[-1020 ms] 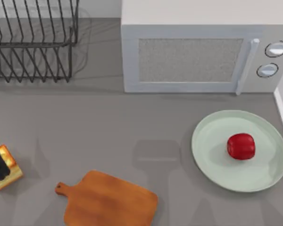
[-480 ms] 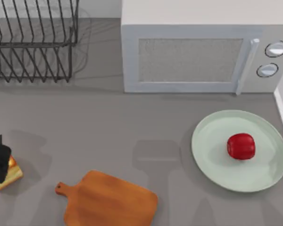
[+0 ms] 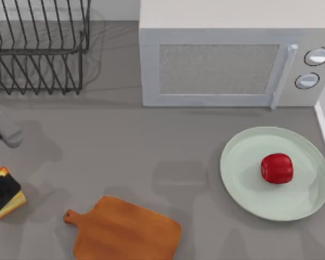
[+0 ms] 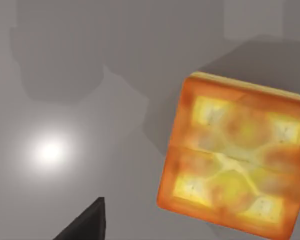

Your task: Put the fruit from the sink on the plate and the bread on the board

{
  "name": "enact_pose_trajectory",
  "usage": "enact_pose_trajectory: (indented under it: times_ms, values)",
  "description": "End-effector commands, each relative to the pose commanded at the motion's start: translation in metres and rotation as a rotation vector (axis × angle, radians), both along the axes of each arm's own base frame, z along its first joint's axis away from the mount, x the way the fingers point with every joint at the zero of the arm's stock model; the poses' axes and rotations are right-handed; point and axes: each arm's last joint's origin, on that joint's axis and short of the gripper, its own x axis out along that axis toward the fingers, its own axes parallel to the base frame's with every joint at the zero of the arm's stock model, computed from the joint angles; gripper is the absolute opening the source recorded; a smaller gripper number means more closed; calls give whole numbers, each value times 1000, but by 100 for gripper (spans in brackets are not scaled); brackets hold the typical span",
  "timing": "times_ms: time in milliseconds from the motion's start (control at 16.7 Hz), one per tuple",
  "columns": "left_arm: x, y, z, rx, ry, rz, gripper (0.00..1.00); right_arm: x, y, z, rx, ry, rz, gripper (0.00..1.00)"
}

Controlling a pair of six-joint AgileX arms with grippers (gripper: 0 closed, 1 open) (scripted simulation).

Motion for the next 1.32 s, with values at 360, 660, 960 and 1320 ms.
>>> enact_pose_trajectory:
  times_ms: [360,660,960,1320]
  values:
    - [45,0,-16,31,262,-173,100,0,0,0,0,0,0,100]
    - [49,0,-17,33,280,-189,100,0,0,0,0,0,0,100]
    - [50,0,-36,33,284,-189,100,0,0,0,0,0,0,100]
    - [49,0,-85,33,279,-189,100,0,0,0,0,0,0,100]
